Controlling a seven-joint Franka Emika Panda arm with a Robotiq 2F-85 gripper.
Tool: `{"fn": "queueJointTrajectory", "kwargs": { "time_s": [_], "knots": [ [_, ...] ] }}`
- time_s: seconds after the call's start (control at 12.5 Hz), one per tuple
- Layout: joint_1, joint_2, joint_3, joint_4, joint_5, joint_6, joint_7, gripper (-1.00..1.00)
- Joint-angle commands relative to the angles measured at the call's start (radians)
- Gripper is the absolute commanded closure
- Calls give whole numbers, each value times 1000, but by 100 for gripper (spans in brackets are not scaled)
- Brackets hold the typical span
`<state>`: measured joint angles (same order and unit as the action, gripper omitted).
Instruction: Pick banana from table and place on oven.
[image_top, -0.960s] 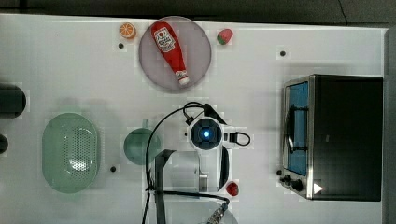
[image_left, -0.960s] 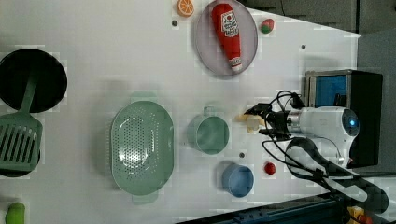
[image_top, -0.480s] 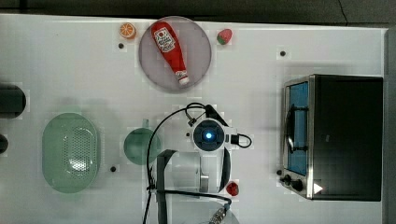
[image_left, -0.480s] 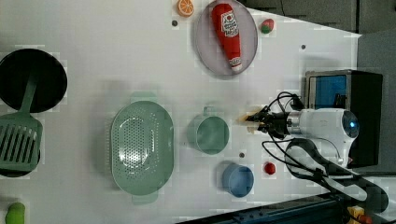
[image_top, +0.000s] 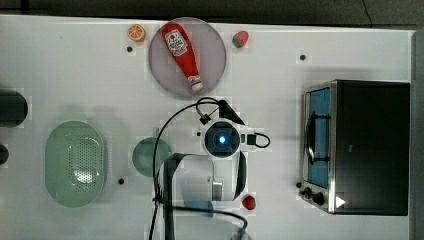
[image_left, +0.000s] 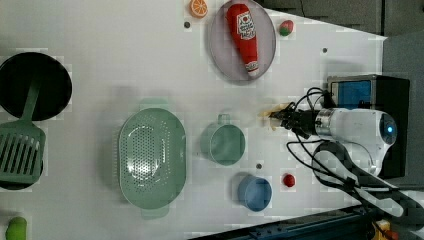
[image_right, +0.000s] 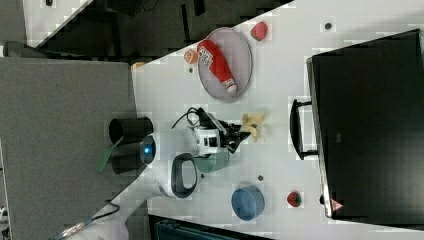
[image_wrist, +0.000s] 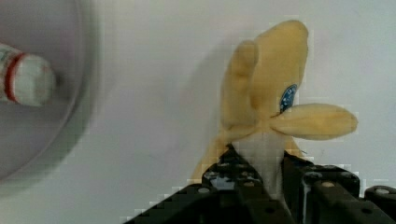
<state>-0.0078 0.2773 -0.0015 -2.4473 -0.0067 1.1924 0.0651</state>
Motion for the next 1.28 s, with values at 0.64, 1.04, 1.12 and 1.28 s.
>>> {"fn": "queueJointTrajectory", "kwargs": {
  "time_s": [0.64,1.04,1.12,1.28],
  "knots": [
    [-15,-492,-8,407,-11,-957,39,58],
    [-37,-429,-93,598,-13,-1069,-38,58],
    [-43,-401,-130,613,-18,-1057,-83,58],
    [-58,-347,-218,638,-22,-1042,-203,58]
  ]
}}
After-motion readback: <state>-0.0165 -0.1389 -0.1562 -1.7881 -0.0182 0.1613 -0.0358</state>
